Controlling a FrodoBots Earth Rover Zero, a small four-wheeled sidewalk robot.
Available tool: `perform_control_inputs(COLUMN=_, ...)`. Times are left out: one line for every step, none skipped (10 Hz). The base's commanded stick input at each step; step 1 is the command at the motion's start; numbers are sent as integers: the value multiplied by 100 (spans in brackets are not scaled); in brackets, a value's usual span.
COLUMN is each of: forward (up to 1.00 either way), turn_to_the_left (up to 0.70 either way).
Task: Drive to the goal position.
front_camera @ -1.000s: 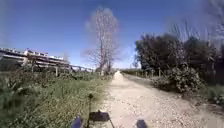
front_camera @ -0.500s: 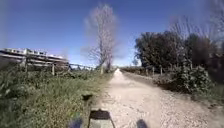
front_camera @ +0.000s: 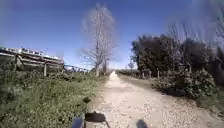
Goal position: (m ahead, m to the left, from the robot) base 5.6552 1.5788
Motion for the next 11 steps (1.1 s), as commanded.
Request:
perform_control_inputs(forward=50, turn_to_the_left=0)
perform_control_inputs(forward=50, turn_to_the_left=0)
perform_control_inputs(forward=50, turn_to_the_left=0)
perform_control_inputs(forward=50, turn_to_the_left=0)
perform_control_inputs(forward=50, turn_to_the_left=0)
perform_control_inputs(forward=50, turn_to_the_left=0)
perform_control_inputs(forward=50, turn_to_the_left=0)
perform_control_inputs(forward=50, turn_to_the_left=0)
perform_control_inputs(forward=50, turn_to_the_left=0)
perform_control_inputs(forward=50, turn_to_the_left=0)
perform_control_inputs(forward=50, turn_to_the_left=0)
